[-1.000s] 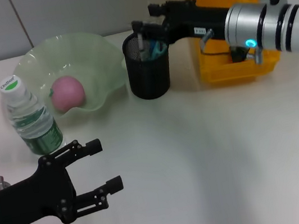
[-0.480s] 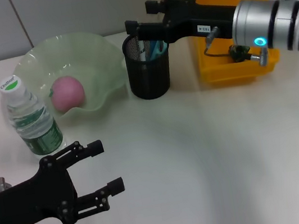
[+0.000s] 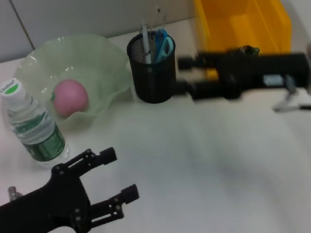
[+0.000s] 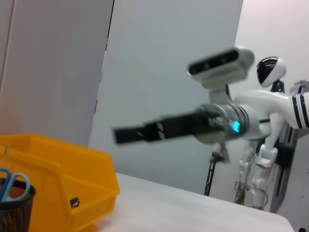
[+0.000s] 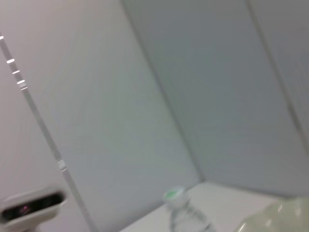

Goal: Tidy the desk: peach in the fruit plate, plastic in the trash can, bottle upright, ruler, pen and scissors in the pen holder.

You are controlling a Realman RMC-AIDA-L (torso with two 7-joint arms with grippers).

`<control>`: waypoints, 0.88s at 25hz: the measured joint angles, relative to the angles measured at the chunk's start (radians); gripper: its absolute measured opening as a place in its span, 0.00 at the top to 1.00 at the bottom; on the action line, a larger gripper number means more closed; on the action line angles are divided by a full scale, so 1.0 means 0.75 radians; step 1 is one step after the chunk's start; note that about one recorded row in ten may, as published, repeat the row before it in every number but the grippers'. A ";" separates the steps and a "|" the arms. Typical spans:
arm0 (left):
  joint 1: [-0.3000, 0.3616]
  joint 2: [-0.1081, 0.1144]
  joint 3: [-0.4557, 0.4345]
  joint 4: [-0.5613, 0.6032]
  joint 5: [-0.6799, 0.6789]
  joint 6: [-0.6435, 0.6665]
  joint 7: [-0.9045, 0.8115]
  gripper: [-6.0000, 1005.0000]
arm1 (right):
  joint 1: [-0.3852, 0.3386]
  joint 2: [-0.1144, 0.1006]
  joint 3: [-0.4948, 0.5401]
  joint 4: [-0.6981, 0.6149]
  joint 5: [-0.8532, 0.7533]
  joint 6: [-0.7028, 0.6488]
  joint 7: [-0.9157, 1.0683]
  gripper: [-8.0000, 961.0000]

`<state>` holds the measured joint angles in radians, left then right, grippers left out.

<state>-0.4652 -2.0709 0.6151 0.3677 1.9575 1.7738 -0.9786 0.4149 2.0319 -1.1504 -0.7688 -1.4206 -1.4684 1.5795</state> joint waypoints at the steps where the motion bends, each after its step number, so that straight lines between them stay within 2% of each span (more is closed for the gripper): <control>1: -0.004 0.000 0.000 -0.008 0.001 -0.002 -0.003 0.16 | -0.007 -0.006 0.021 0.014 -0.031 -0.046 0.000 0.16; 3: -0.011 0.001 0.004 -0.019 0.002 -0.007 -0.010 0.16 | -0.019 -0.021 0.082 0.062 -0.145 -0.174 -0.015 0.16; 8: -0.025 0.004 0.036 -0.020 0.007 -0.032 -0.045 0.16 | -0.020 -0.037 0.114 0.112 -0.294 -0.258 -0.038 0.16; 13: -0.030 0.011 0.078 -0.001 0.018 -0.052 -0.086 0.16 | -0.025 -0.037 0.119 0.167 -0.404 -0.269 -0.131 0.16; 22: -0.036 0.015 0.092 0.040 0.096 -0.126 -0.124 0.16 | -0.053 -0.038 0.154 0.199 -0.455 -0.250 -0.268 0.16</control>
<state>-0.4925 -2.0600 0.6844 0.3975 2.0296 1.6791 -1.0719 0.3751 2.0034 -1.0350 -0.6194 -1.7616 -1.6556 1.3781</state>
